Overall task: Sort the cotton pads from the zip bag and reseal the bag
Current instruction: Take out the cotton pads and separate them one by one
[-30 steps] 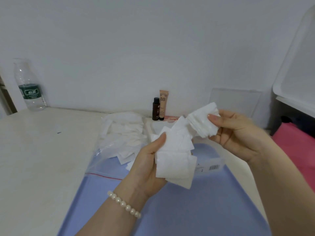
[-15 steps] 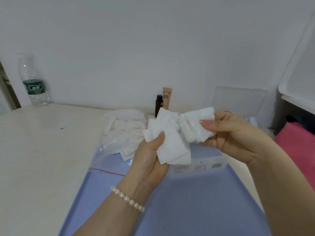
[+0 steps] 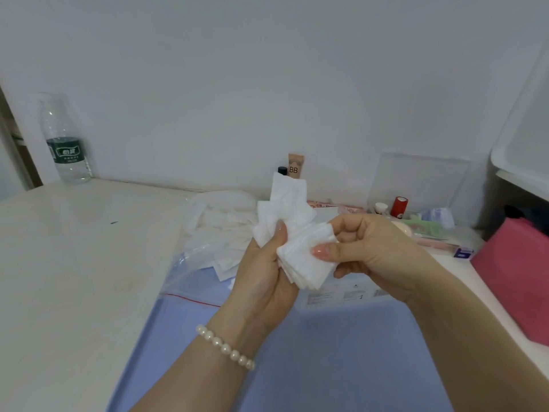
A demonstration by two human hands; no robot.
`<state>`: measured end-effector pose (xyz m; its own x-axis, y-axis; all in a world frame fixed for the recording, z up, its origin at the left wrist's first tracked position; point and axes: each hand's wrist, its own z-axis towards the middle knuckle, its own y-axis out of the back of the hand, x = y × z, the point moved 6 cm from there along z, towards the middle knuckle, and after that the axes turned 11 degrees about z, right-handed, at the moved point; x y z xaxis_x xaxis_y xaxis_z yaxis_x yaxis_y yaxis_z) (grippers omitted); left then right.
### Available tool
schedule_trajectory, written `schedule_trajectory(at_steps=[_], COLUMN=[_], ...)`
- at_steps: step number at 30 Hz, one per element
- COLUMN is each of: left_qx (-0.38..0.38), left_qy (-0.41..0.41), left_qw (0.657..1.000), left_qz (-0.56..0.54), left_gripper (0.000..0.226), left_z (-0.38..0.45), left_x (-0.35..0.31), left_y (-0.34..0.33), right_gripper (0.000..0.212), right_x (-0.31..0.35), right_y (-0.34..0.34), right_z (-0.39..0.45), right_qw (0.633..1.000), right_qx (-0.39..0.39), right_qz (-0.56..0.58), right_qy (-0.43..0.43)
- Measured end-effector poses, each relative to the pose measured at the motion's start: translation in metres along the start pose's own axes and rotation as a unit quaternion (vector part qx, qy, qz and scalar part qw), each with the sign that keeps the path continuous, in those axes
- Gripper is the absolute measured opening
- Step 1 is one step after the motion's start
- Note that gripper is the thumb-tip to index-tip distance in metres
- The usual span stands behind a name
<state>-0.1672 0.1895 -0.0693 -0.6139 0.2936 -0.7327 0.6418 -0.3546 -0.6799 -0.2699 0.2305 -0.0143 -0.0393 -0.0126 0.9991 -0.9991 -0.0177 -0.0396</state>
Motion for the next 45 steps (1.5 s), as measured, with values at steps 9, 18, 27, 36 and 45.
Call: schedule_trajectory(at_steps=[9,18,27,36,45], left_qx=[0.017,0.051,0.033,-0.015,-0.013], left_qy=[0.008,0.031,0.034,0.053,0.037], left_qw=[1.000,0.995,0.994,0.993,0.993], left_qz=[-0.008,-0.082,-0.097,-0.103,-0.113], left_gripper=[0.055,0.056,0.051,0.057,0.053], left_z=[-0.004,-0.010,-0.015,-0.005,-0.006], left_x=[0.001,-0.002,-0.004,0.002,-0.001], left_y=[-0.006,-0.013,-0.016,-0.003,-0.006], right_gripper=[0.019,0.026,0.025,0.039,0.080], right_x=[-0.002,-0.001,0.004,0.007,0.004], right_y=[0.002,-0.001,-0.007,0.014,0.062], right_z=[0.002,0.004,0.002,0.001,0.002], right_qw=[0.999,0.981,0.966,0.998,0.977], right_qx=[-0.035,-0.124,-0.114,0.024,-0.026], right_qz=[-0.033,-0.133,-0.197,-0.002,0.212], right_qy=[0.013,0.069,0.121,0.057,0.004])
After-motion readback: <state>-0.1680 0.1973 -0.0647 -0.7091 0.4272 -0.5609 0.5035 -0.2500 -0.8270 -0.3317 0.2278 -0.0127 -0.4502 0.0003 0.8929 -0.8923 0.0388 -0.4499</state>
